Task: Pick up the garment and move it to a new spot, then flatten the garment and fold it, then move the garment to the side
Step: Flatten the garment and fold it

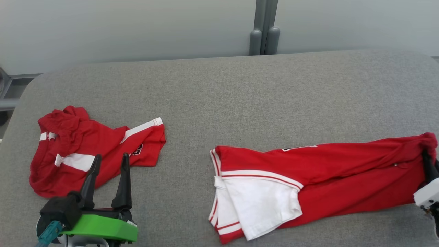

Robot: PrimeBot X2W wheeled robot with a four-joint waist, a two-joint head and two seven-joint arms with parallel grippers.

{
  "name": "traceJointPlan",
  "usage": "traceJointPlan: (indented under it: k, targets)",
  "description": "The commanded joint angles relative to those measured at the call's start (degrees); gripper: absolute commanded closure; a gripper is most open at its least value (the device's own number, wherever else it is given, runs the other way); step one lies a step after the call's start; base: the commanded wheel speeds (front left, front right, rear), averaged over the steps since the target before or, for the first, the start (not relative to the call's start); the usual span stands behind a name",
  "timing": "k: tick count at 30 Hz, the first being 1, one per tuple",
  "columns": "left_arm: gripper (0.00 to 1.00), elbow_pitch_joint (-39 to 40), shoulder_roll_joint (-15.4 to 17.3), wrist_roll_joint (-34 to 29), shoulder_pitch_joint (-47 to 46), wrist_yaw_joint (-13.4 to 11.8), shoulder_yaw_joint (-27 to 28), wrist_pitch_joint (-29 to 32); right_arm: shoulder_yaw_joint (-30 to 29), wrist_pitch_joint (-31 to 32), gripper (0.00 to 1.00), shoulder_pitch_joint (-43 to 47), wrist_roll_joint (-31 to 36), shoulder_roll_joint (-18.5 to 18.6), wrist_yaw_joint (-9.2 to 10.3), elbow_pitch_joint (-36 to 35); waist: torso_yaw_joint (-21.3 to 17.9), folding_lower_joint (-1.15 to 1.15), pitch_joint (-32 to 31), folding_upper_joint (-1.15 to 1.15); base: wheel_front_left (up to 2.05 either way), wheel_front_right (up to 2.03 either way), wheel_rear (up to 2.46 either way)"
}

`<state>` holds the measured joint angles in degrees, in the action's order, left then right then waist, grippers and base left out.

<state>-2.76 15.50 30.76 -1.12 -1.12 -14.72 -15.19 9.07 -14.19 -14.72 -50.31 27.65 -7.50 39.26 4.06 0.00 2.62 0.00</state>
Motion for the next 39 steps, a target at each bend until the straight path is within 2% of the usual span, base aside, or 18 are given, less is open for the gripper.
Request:
traceJointPlan:
  k: [1, 5, 7, 17, 23, 30, 39]
  targets:
    - [0.00, 0.14, 0.52, -0.39, 0.81, -0.37, 0.11, 0.01, -0.37, -0.34, 1.00, -0.14, 0.80, 0.74, 0.02, 0.10, -0.07, 0.00, -0.16, 0.00, 0.00, 0.00, 0.00]
    - [0.00, 0.32, 0.79, -0.25, 0.99, -0.49, 0.00, 0.32, -1.98, -0.61, 1.00, -0.58, 3.07, 3.21, 0.02, -0.83, -0.22, 0.00, -0.56, 0.00, 0.00, 0.00, 0.00]
    - [0.00, 0.35, 0.83, -0.12, 1.19, -0.51, -0.11, 0.27, -1.86, -0.24, 1.00, -0.91, 4.18, 2.87, 0.01, -2.26, -0.36, 0.00, -0.80, 0.00, 0.00, 0.00, 0.00]
    - [0.00, 0.41, 0.71, 0.40, 1.53, -0.84, -0.82, 0.77, 3.76, 7.72, 1.00, 1.47, 1.26, -6.69, 0.00, -21.54, 0.16, 0.00, -1.59, 0.00, 0.00, 0.00, 0.00]
    - [0.00, -0.10, 0.63, 0.70, 0.96, -0.68, -0.97, 0.79, 5.55, 10.95, 1.00, 4.20, -3.91, -12.21, 0.00, -28.49, 2.44, 0.00, -1.44, 0.00, 0.00, 0.00, 0.00]
    - [0.00, -0.58, 0.63, 0.65, -0.42, -0.33, -1.21, 0.72, 8.19, 11.27, 1.00, 4.24, -7.31, -17.13, 0.00, -27.09, 5.74, 0.00, -0.93, 0.00, 0.00, 0.00, 0.00]
    - [0.00, -1.02, 0.70, 0.63, -0.73, -0.29, -1.44, 0.68, 11.08, 10.87, 1.00, 2.85, -10.72, -20.78, 0.00, -21.61, 8.88, 0.00, -1.02, 0.00, 0.00, 0.00, 0.00]
